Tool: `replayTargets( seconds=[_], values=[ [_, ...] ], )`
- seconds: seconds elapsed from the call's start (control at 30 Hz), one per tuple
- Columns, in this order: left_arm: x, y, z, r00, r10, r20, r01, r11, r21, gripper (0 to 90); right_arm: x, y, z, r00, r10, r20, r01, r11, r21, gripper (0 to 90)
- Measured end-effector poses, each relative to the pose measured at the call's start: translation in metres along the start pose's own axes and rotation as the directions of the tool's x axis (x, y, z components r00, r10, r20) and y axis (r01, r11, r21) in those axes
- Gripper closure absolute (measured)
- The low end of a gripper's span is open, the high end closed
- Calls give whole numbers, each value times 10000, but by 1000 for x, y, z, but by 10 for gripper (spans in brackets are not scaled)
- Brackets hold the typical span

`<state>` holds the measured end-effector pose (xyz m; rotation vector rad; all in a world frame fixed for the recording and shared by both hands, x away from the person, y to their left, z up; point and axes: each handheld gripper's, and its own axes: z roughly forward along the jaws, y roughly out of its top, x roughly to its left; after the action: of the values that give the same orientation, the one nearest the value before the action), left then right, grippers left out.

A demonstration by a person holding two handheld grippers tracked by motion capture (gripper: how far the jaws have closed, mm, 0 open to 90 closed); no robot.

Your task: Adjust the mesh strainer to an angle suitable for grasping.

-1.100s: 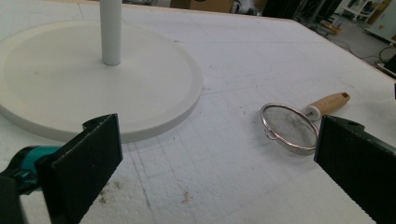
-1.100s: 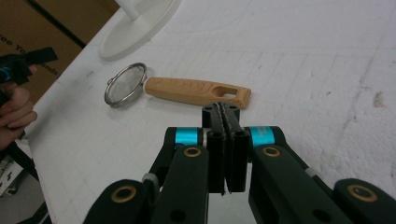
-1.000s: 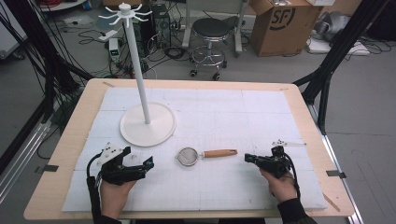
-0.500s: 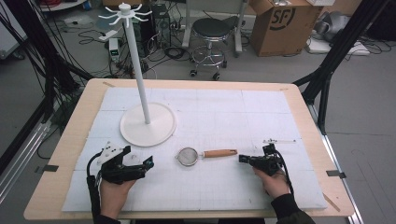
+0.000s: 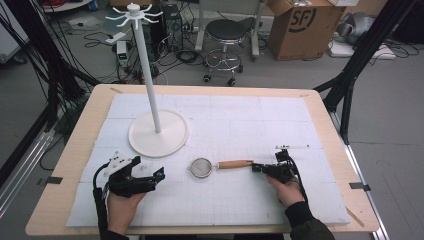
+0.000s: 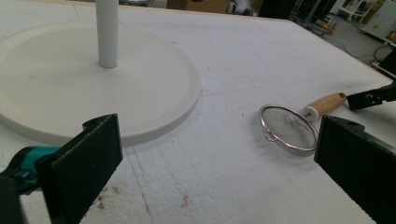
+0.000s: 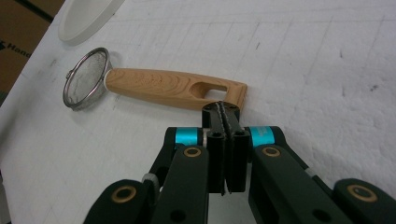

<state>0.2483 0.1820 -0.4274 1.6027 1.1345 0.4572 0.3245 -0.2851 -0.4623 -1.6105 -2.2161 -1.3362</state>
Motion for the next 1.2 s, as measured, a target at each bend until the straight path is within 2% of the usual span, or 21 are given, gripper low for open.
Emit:
replayTargets(
  seconds=[0.2,0.23,0.5,0.57,0.6,0.7,0.83,0.9,1.2],
  values=[
    [-1,0,1,10000,-22,-4,22,10000,16,16,-1,4,3,10000,38,68,-38,10000,-59,900],
    [-2,0,2,10000,10,-2,-10,10000,31,16,-3,8,6,9999,152,13,-152,9999,-64,900],
    [-4,-1,4,9999,112,32,-112,9998,133,16,-6,23,18,9998,177,101,-175,9996,-217,900],
    [-4,-1,4,10000,70,17,-70,9999,103,16,-8,24,19,9995,310,-25,-310,9992,-243,900],
    [-4,-1,4,10000,89,29,-90,9999,125,16,-10,24,19,9985,530,-162,-533,9984,-209,900],
    [-4,-2,5,10000,64,42,-65,9999,121,16,-11,25,20,9983,549,-218,-553,9983,-206,900],
    [-4,-2,6,10000,24,19,-24,9999,134,16,-9,30,24,9986,522,-118,-525,9984,-202,900],
    [-4,-2,6,10000,41,-30,-40,9999,139,16,-8,36,31,9987,462,-215,-463,9989,-49,900],
    [-3,-2,4,10000,-9,-58,10,9999,107,16,-2,49,50,9985,431,-348,-433,9991,-38,900]
  ],
)
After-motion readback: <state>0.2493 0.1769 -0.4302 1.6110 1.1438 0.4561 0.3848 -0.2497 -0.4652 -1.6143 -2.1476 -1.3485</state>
